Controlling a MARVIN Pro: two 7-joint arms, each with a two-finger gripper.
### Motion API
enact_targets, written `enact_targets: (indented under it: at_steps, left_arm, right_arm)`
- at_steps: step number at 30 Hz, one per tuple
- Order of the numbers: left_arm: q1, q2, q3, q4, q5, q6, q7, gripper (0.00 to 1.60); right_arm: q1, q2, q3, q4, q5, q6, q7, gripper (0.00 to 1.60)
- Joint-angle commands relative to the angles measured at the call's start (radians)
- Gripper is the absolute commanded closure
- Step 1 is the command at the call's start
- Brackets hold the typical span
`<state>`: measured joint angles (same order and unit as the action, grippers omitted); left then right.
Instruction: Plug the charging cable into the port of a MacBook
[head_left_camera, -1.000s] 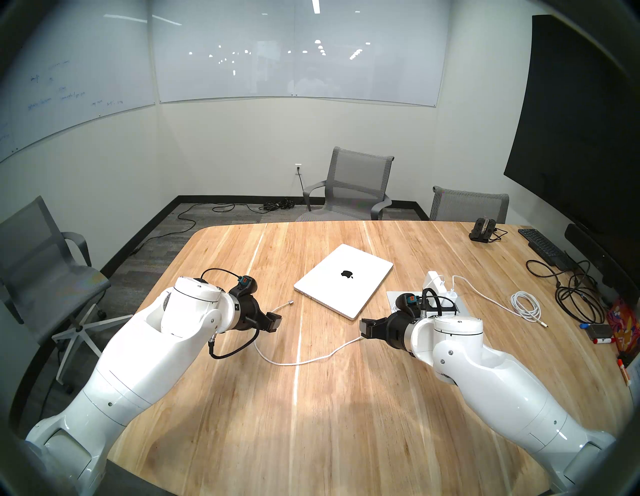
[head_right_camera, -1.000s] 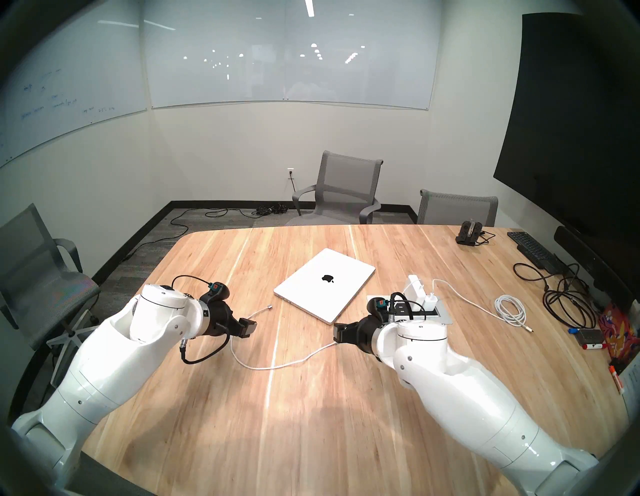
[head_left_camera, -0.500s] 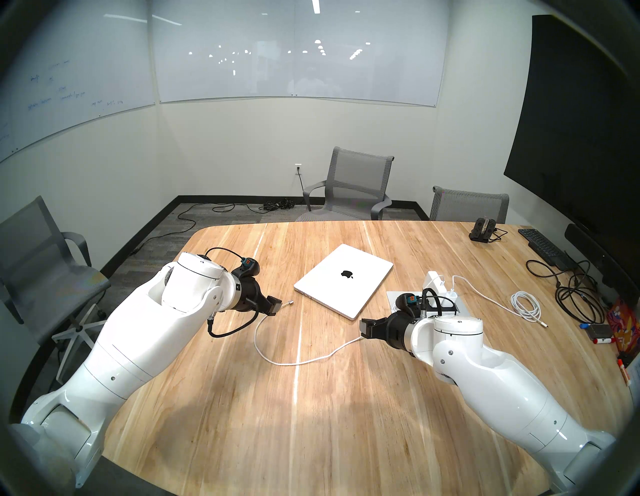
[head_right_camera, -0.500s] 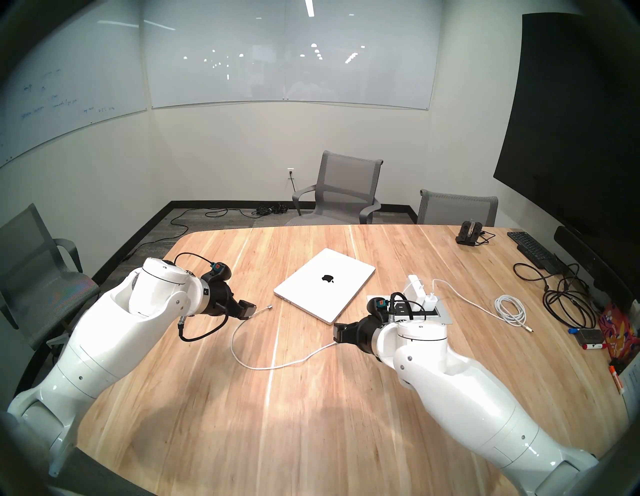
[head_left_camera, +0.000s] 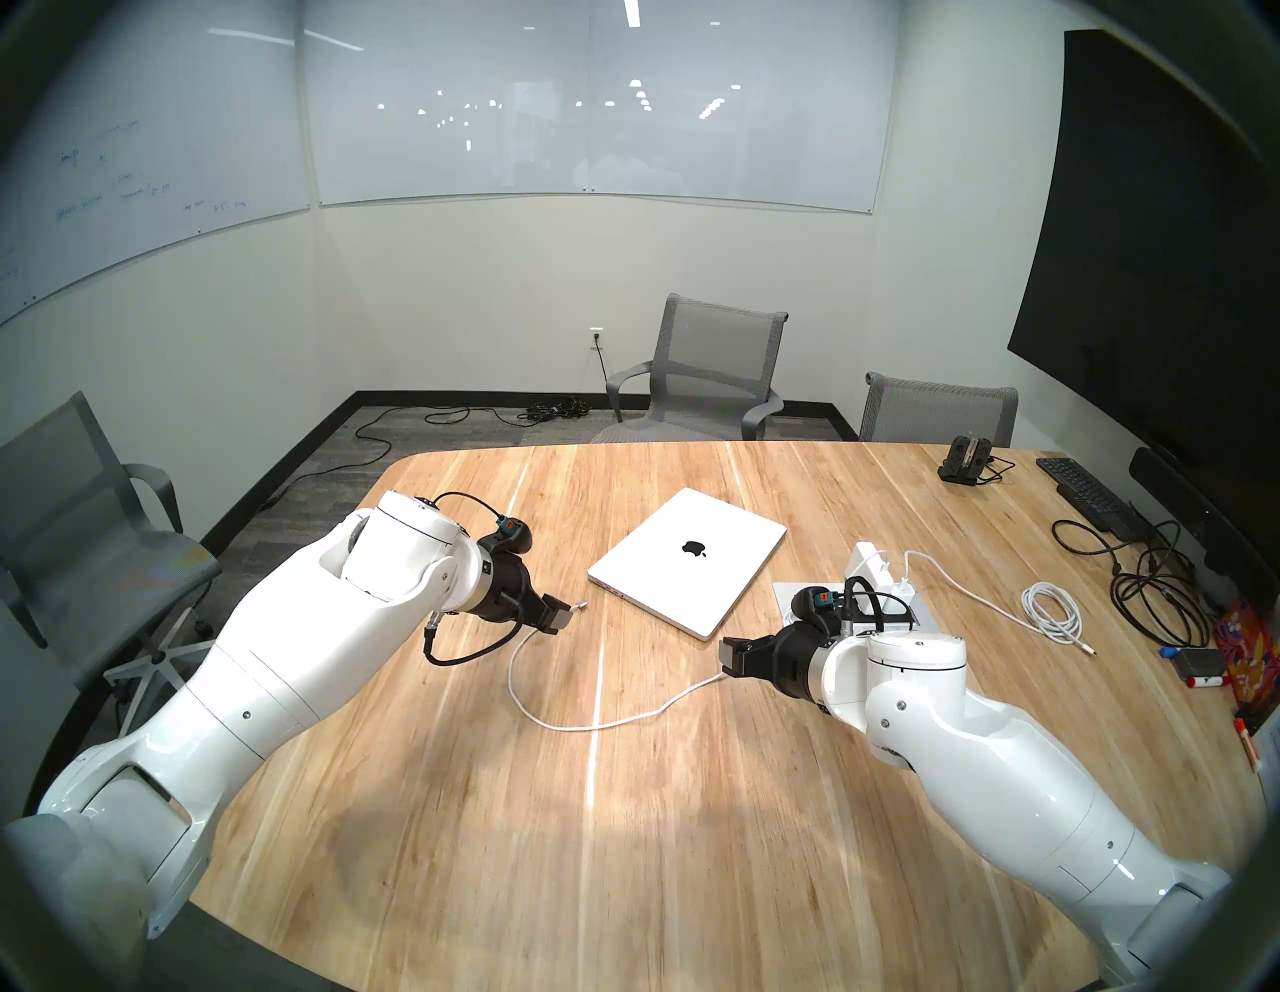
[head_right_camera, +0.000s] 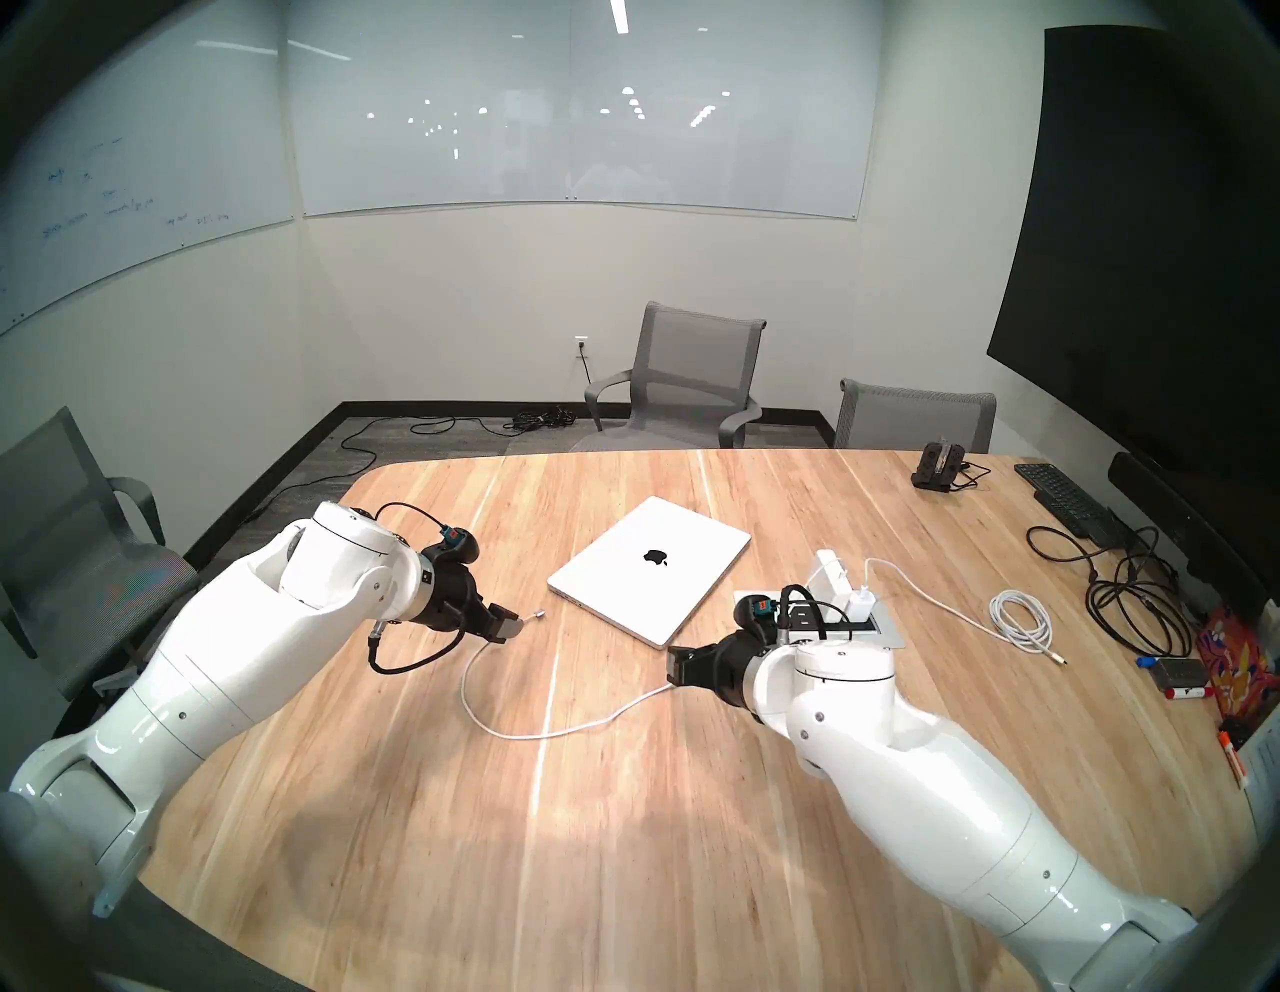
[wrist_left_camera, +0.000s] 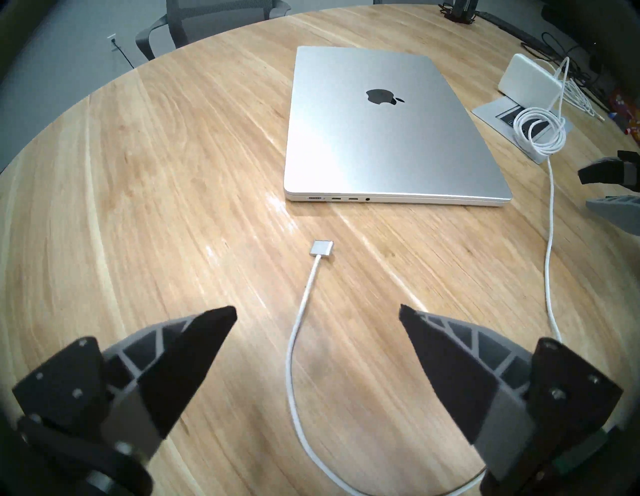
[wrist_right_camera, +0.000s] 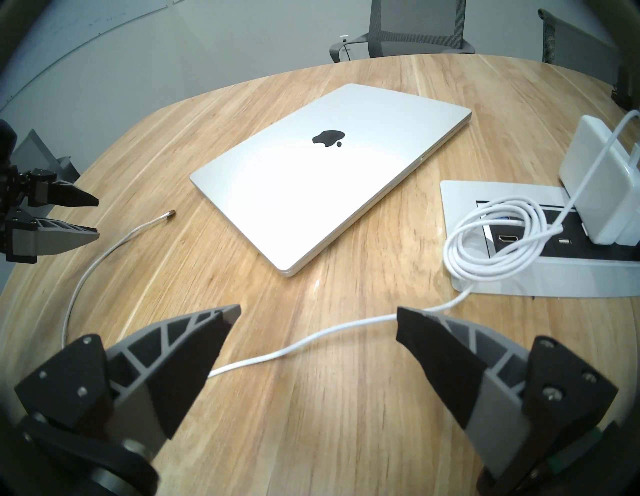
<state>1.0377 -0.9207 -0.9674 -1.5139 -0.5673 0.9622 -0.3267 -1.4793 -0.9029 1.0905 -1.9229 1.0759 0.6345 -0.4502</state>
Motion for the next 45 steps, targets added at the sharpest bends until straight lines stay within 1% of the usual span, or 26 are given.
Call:
enact_targets:
  at_steps: [1, 2, 5, 9, 15, 17, 19, 33, 45]
  left_arm:
    - [-0.119, -0.007, 0.034, 0.047, -0.010, -0.002, -0.047, 0.00]
    - [-0.119, -0.012, 0.029, 0.053, -0.011, -0.002, -0.053, 0.00]
    - [-0.140, -0.011, 0.041, 0.076, -0.023, -0.002, -0.067, 0.00]
    - [-0.187, -0.003, 0.083, 0.134, -0.054, -0.002, -0.108, 0.00]
    - [-0.208, 0.009, 0.122, 0.152, -0.072, -0.002, -0.124, 0.00]
    - [-0.212, 0.017, 0.145, 0.148, -0.085, -0.002, -0.125, 0.00]
    - [-0.214, 0.020, 0.154, 0.145, -0.088, -0.002, -0.125, 0.00]
    - [-0.240, 0.041, 0.230, 0.128, -0.158, -0.002, -0.072, 0.00]
    - [-0.268, 0.035, 0.254, 0.157, -0.213, -0.002, -0.036, 0.00]
  right_arm:
    - [0.007, -0.001, 0.001, -0.015, -0.001, 0.000, 0.001, 0.00]
    - [0.007, -0.001, 0.001, -0.015, -0.001, 0.000, 0.001, 0.00]
    - [0.007, -0.001, 0.001, -0.015, -0.001, 0.000, 0.001, 0.00]
    - [0.007, -0.001, 0.001, -0.015, -0.001, 0.000, 0.001, 0.00]
    - [0.007, -0.001, 0.001, -0.015, -0.001, 0.000, 0.000, 0.00]
    - [0.007, -0.001, 0.001, -0.016, -0.001, 0.000, 0.000, 0.00]
    - [0.007, -0.001, 0.001, -0.016, -0.001, 0.000, 0.000, 0.00]
    - [0.007, -0.001, 0.001, -0.016, -0.001, 0.000, 0.000, 0.00]
    - [0.007, -0.001, 0.001, -0.016, -0.001, 0.000, 0.000, 0.00]
